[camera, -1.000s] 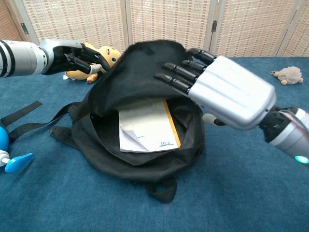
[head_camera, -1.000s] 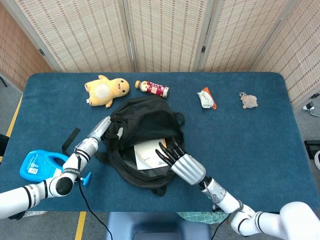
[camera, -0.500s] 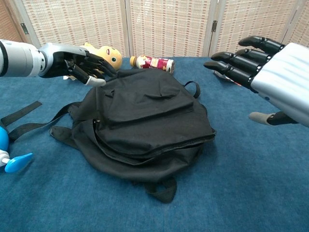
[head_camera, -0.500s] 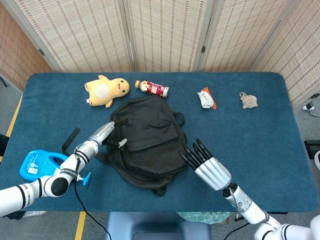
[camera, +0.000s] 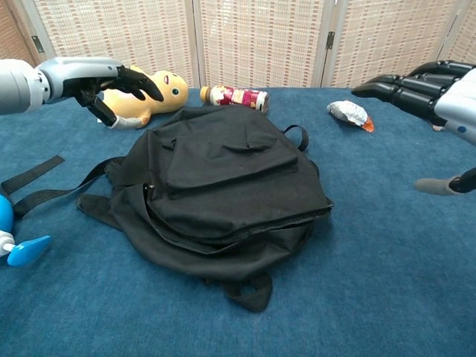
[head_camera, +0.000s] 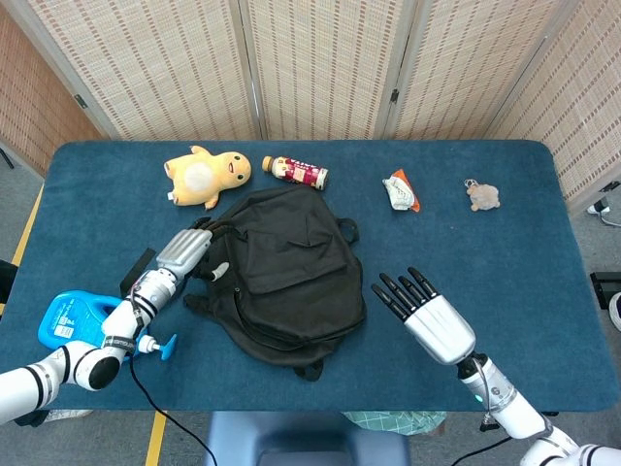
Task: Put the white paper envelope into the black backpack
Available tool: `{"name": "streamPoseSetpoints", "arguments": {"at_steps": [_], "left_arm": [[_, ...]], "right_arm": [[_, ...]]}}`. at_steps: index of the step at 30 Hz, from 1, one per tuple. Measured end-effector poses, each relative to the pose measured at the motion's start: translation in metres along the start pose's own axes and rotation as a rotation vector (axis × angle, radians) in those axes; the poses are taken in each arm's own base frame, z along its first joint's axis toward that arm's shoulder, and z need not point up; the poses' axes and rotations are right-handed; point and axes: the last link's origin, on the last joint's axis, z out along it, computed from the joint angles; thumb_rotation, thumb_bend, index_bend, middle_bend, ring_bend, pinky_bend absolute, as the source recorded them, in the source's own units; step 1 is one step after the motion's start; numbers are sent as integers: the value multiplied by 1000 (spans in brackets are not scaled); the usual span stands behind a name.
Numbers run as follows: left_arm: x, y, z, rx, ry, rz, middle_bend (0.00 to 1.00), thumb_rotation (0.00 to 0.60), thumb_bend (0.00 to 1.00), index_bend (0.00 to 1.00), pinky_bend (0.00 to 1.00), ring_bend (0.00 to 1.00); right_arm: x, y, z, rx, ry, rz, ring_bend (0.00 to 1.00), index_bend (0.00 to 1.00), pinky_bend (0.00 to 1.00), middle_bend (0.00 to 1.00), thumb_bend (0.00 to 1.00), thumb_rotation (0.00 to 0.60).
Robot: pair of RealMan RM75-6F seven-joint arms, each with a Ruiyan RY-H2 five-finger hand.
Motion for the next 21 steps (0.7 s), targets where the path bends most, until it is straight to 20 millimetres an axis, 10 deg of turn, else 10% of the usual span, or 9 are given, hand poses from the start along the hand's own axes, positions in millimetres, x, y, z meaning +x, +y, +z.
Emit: {"name": "streamPoseSetpoints", "arguments": {"at_steps": [21], "left_arm": [[3,-70,-87,82,146,196,163,600,462,219,0,144]], "right_arm": [[15,60,-51,-266,-70,91,223,71,174,138,115,600]]}}
